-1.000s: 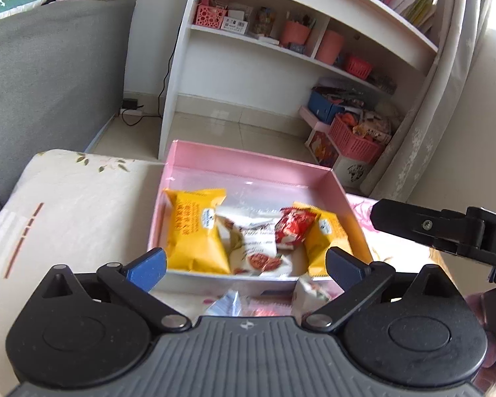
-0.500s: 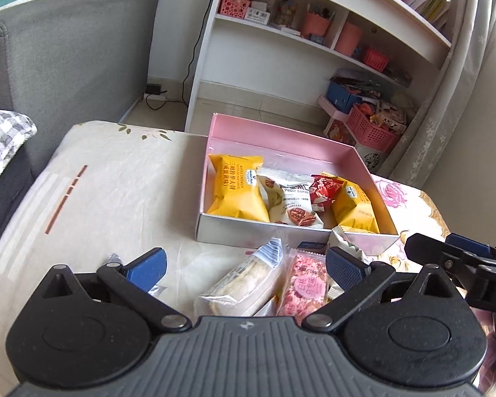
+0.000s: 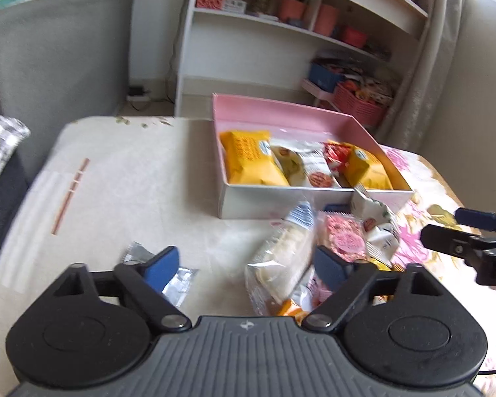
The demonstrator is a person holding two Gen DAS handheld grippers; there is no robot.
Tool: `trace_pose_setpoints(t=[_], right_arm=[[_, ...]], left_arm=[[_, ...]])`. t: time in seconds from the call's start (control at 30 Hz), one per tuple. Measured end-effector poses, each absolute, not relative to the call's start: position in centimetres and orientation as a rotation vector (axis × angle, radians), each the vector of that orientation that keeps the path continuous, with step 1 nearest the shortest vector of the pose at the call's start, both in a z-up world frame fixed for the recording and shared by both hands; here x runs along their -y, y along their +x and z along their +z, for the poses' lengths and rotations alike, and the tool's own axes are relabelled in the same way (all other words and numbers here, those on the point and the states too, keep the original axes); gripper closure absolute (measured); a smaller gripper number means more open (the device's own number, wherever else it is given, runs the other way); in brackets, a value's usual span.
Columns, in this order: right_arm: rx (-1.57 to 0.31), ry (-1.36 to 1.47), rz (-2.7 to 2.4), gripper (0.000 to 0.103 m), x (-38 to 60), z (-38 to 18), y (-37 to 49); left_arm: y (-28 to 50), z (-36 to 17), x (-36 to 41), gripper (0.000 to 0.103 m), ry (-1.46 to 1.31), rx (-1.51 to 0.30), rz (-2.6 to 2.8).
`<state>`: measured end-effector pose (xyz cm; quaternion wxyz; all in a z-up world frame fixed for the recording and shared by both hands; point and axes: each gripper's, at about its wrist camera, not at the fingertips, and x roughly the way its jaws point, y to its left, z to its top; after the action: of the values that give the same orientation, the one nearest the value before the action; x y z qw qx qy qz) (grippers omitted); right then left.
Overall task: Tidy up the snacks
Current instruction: 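Withdraw both tools from the box toward the remaining snacks, then grasp a clear pastry pack with the left tool while the right tool grasps a pecan packet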
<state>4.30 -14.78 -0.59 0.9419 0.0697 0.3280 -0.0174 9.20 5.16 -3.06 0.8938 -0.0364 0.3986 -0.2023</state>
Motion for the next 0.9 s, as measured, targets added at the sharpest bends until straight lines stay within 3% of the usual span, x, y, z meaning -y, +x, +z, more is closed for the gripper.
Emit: trace_pose_setpoints(t=[0.47,0.6,0.77,0.83,0.9], right_arm=[[-0.756,0.484,-0.079,0.000,19.0,-4.3,7.1],[-0.760,0.532,-0.075,0.002,19.5,-5.1,7.9],[-0.755,0.598,-0.013,0.027,19.5,-5.8,8.5],[-0.744,0.605,0.011,0.047,19.4,-5.7,8.7],[-0.738,0.599,0.034,0.061,19.2,-5.4,8.7]], left_arm=[[11.5,-5.0,-4.5,0.065,-0.214,-0.922,-0.535],[11.7,-5.2,-5.0,0.072,-0.277,-0.944,-0.541],[11.2,-5.0,-5.6,0.078,-0.302,-0.924,-0.524],[10.9,-4.8,-5.9,0.080,-0.305,-0.912,-0.519],[10.7,-4.6,-6.3,0.083,-0.309,-0.897,-0.505]])
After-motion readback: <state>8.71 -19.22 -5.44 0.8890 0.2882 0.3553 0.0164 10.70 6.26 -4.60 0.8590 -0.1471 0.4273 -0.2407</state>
